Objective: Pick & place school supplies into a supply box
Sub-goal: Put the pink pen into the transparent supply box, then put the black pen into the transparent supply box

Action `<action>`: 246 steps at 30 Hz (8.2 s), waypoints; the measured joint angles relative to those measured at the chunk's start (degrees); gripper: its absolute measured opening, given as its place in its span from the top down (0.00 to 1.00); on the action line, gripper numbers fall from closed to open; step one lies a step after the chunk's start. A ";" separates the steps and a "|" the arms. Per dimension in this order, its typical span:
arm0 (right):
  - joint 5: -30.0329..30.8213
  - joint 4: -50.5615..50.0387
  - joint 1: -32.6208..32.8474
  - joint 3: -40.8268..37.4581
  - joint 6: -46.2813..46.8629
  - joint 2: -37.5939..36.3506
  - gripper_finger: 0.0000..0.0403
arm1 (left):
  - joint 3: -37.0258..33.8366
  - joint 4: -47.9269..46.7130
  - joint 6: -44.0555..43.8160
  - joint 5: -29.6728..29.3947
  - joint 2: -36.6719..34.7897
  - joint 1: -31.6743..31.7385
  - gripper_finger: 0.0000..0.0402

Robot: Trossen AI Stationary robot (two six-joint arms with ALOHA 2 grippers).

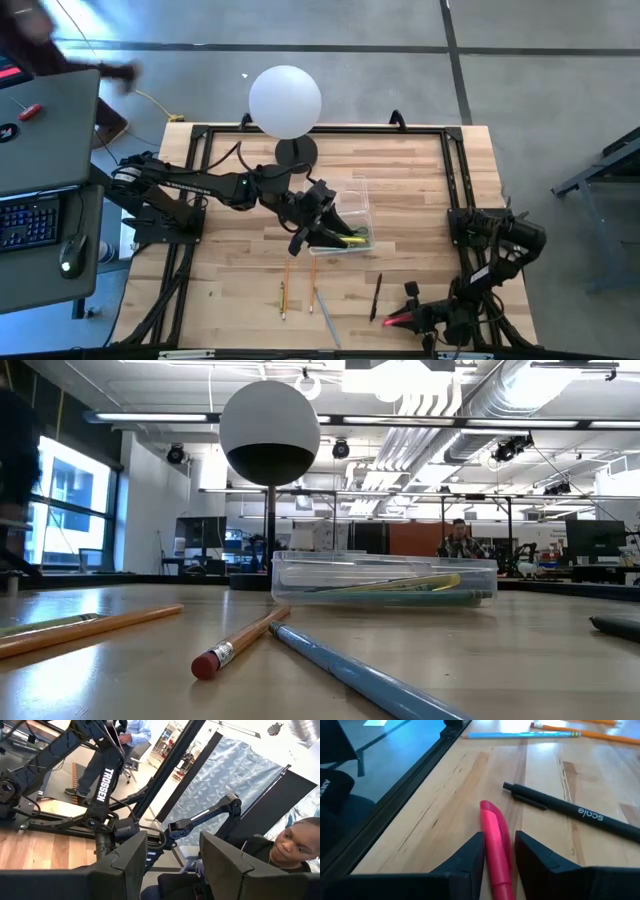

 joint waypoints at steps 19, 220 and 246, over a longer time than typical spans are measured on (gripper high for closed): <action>-0.65 -2.22 -1.54 -0.01 -5.61 1.16 0.96 | -0.07 0.95 -0.08 3.38 -0.63 0.11 0.47; -89.99 13.86 -47.40 0.17 -65.25 9.28 0.81 | 0.00 -42.96 -23.66 -68.52 8.97 -38.84 0.47; -79.40 15.28 -44.45 0.05 -58.82 8.83 0.71 | 0.00 -40.48 -23.48 -67.00 9.08 -38.84 0.47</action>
